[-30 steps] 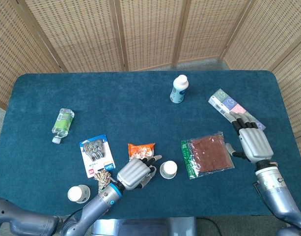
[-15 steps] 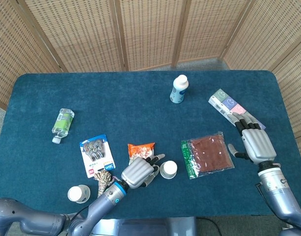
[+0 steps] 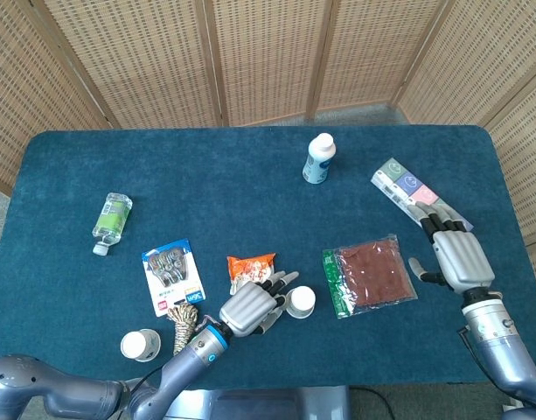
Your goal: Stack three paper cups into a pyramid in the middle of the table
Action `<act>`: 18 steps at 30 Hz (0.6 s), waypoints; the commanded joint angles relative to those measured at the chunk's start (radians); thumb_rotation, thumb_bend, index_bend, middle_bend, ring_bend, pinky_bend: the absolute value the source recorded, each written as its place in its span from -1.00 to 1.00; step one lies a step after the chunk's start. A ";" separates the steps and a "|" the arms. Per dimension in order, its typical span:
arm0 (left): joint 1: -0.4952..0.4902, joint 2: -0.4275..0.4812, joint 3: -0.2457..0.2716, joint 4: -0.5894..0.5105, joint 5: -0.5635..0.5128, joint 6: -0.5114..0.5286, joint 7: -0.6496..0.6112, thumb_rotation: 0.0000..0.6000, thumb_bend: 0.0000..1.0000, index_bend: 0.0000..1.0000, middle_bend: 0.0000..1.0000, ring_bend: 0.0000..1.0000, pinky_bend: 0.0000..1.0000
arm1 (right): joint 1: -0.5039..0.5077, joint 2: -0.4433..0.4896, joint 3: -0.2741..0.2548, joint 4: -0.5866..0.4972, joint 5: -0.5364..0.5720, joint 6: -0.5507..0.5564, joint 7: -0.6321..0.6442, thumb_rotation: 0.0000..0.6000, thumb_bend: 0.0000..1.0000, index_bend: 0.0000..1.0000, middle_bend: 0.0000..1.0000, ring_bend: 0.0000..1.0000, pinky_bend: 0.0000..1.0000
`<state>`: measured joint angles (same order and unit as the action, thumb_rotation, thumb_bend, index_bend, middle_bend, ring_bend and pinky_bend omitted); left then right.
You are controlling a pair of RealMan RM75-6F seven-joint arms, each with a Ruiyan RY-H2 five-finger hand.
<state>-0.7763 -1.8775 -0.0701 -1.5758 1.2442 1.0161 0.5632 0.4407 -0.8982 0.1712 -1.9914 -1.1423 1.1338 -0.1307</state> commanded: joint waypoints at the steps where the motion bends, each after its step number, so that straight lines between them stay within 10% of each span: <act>1: 0.003 0.002 0.001 0.003 0.005 -0.001 -0.010 1.00 0.18 -0.26 -0.99 -0.97 -0.18 | 0.000 0.000 0.000 0.000 0.001 -0.002 -0.001 1.00 -0.17 -1.00 -1.00 -1.00 -0.94; 18: 0.026 0.076 0.013 -0.090 0.070 0.014 -0.062 1.00 0.18 -0.29 -1.00 -1.00 -0.28 | 0.007 0.008 0.004 -0.021 0.022 -0.015 -0.023 1.00 -0.17 -1.00 -1.00 -1.00 -0.94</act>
<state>-0.7510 -1.8040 -0.0576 -1.6630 1.3140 1.0302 0.4987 0.4472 -0.8910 0.1752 -2.0112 -1.1200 1.1191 -0.1525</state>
